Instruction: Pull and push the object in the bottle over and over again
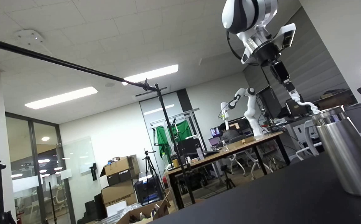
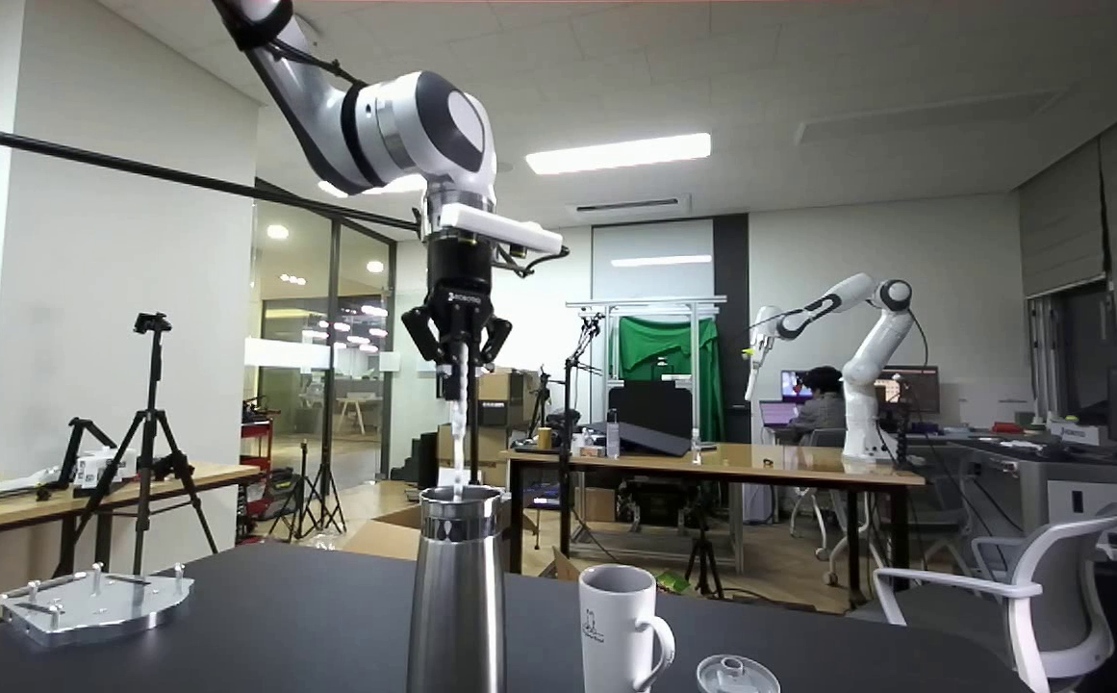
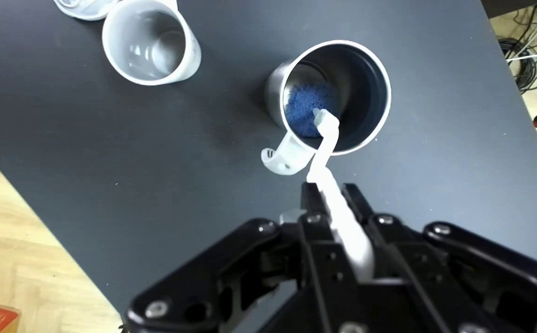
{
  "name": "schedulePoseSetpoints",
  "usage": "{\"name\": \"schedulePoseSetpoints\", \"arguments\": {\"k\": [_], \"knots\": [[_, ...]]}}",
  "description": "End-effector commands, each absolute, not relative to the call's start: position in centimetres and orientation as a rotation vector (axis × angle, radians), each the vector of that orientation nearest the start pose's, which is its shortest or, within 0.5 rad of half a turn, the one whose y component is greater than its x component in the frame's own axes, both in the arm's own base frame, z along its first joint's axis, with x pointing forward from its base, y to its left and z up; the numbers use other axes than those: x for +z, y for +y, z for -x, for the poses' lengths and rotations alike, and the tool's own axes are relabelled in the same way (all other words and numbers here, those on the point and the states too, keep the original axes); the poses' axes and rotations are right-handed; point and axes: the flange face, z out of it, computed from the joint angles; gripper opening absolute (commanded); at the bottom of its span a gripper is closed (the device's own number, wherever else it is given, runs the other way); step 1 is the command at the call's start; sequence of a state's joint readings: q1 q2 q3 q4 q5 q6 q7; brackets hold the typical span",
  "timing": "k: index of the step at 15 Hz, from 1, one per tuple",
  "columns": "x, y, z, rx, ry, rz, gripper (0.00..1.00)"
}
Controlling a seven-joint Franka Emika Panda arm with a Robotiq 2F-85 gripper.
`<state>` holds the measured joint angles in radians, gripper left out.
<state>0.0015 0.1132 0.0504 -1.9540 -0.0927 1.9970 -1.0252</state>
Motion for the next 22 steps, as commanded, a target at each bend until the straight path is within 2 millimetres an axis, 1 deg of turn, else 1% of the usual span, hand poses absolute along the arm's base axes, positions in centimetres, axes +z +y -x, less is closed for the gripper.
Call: {"name": "schedulePoseSetpoints", "arguments": {"k": [1, 4, 5, 9, 11, 15, 17, 19, 22], "knots": [[37.8, 1.3, -56.9, 0.181, -1.624, 2.660, 0.04], [34.7, 1.0, -56.5, 0.235, -1.607, 2.651, 0.04], [34.5, 1.0, -56.7, 0.236, -1.610, 2.652, 0.04], [36.6, 1.0, -57.0, 0.268, -1.640, 2.671, 0.04], [38.4, 1.0, -57.1, 0.284, -1.681, 2.677, 0.04], [42.1, 1.2, -57.2, 0.231, -1.729, 2.706, 0.04], [43.0, 1.3, -57.2, 0.194, -1.724, 2.715, 0.04], [42.7, 1.3, -57.2, 0.177, -1.713, 2.712, 0.04], [39.7, 1.4, -57.2, 0.225, -1.693, 2.694, 0.04]]}}
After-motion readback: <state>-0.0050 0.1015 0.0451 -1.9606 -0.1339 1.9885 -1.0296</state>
